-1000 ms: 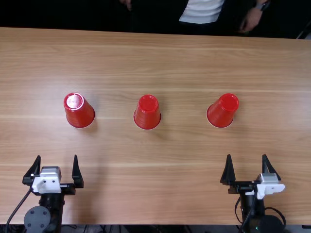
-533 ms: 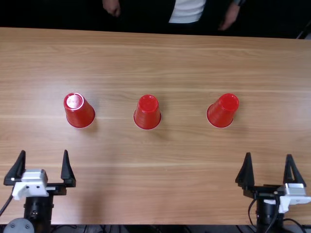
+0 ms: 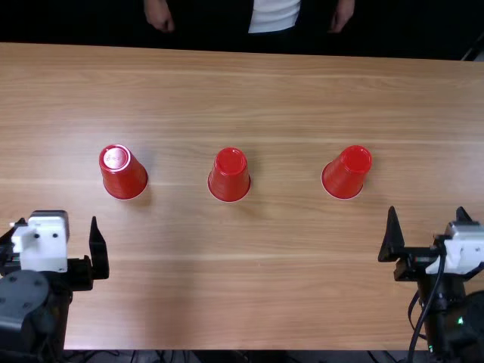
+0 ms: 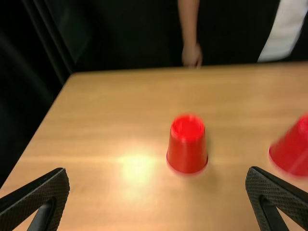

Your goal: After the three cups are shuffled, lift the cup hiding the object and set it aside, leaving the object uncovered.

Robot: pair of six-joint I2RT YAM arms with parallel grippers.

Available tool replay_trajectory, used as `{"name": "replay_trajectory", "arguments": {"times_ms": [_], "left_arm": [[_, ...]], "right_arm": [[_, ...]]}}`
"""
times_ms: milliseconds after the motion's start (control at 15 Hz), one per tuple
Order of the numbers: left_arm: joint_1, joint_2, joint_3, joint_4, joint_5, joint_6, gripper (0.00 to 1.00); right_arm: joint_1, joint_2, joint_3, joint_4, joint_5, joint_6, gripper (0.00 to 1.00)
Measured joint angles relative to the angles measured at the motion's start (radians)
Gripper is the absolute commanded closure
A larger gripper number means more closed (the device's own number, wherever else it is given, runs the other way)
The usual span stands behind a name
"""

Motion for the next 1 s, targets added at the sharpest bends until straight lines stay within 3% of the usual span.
{"name": "replay_trajectory", "arguments": {"times_ms": [133,200,333,533,667,800,1000], "left_arm": [[-0.048,0.084,0.089,-0.116,-0.080,0.000,0.00],[-0.060,0.116,0.129,-0.164,-0.108,0.001,0.00],[-0.056,0.172,0.199,-0.232,-0.131,0.000,0.00],[-0.024,0.280,0.291,-0.301,-0.127,-0.005,0.00],[-0.023,0.326,0.338,-0.367,-0.125,-0.033,0.00],[0.000,0.353,0.388,-0.439,-0.113,-0.085,0.00],[0.010,0.386,0.440,-0.518,-0.076,-0.160,0.00]], "right_arm": [[0.000,0.116,0.134,-0.180,0.000,-0.011,0.00],[0.000,0.171,0.188,-0.249,0.000,-0.013,0.00],[0.000,0.248,0.259,-0.336,0.000,-0.013,0.00],[0.000,0.315,0.309,-0.409,0.000,-0.013,0.00],[0.000,0.345,0.361,-0.463,-0.001,-0.013,0.00],[0.000,0.380,0.408,-0.512,-0.001,-0.012,0.00],[0.000,0.386,0.416,-0.521,-0.001,-0.012,0.00]]}}
